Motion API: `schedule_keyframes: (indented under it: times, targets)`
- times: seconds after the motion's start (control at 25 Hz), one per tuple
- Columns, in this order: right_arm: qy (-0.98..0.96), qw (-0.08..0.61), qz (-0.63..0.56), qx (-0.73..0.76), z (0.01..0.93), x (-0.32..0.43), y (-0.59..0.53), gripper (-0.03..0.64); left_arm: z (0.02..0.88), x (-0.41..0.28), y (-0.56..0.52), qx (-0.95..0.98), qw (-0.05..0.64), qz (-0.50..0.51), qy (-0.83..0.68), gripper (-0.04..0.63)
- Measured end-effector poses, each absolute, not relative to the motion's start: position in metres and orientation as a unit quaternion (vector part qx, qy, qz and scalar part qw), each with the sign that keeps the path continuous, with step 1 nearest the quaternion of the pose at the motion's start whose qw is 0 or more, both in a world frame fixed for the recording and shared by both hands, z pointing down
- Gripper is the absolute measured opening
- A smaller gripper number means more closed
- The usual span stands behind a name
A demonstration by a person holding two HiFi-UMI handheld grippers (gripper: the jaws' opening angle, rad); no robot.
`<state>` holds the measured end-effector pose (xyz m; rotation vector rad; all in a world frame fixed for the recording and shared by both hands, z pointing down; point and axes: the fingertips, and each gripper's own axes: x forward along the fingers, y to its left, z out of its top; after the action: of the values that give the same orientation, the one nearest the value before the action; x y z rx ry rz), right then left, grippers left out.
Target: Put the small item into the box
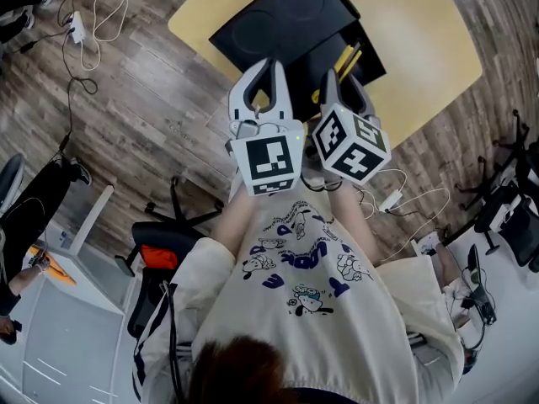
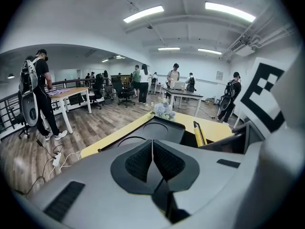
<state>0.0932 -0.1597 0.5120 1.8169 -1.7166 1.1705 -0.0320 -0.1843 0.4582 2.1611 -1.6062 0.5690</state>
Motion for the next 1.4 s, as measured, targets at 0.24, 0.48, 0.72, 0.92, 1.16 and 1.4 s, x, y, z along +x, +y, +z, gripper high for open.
schedule_keyframes:
  times: [0.24,0.48,0.72,0.92,1.16,1.4]
  targets:
    - [-0.547,0.187,0.505,0.641,0.532,0.093,-0.161,0.129,0.466,-0.035,-0.188,0.769,0.202,0.207,-0.570,0.021]
    - [-0.494,0.201,0.561,0.634,0.549,0.090,-0.153,0.129,0.468,-0.035,-0.192,0.768,0.209,0.207,-0.569,0.021]
    - [-0.471,0.203,0.576,0.636,0.560,0.085,-0.159,0.129,0.475,-0.040,-0.199,0.769,0.211,0.209,-0.567,0.021]
    - [-0.456,0.215,0.586,0.634,0.566,0.087,-0.159,0.129,0.474,-0.039,-0.203,0.768,0.212,0.208,-0.568,0.021]
    - [-0.438,0.212,0.595,0.640,0.568,0.089,-0.160,0.130,0.472,-0.047,-0.208,0.761,0.216,0.204,-0.577,0.021]
    - [-0.421,0.212,0.612,0.635,0.570,0.086,-0.159,0.132,0.474,-0.057,-0.208,0.751,0.220,0.205,-0.588,0.021]
